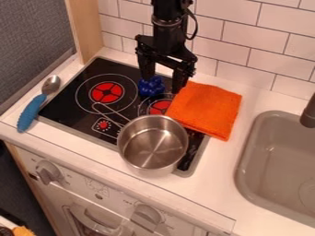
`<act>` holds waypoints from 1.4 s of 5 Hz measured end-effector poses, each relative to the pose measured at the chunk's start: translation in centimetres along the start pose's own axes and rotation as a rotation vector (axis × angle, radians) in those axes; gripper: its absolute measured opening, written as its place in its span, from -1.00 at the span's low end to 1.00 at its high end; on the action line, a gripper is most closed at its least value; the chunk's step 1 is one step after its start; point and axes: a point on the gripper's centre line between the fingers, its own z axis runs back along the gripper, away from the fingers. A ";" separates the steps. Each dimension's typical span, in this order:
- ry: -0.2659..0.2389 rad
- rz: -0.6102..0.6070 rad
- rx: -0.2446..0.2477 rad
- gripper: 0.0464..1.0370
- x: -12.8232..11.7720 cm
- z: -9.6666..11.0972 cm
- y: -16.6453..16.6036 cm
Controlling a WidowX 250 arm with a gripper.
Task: Move the silver pot on the left burner
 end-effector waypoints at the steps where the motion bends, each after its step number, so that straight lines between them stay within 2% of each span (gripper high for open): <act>1: 0.034 -0.001 -0.013 0.93 -0.5 -1.1 -0.3; 2: 0.015 -0.041 -0.047 0.93 -1.0 -0.3 -2.2; 3: -0.070 -0.119 -0.051 0.93 -1.1 3.1 -4.5; 4: -0.105 -0.200 -0.053 0.93 -3.6 4.9 -7.1; 5: -0.037 -0.220 -0.079 0.93 -6.0 3.3 -8.8; 6: 0.062 -0.173 -0.076 0.93 -7.7 -0.1 -8.2; 7: 0.131 -0.137 -0.052 0.93 -8.7 -2.7 -7.8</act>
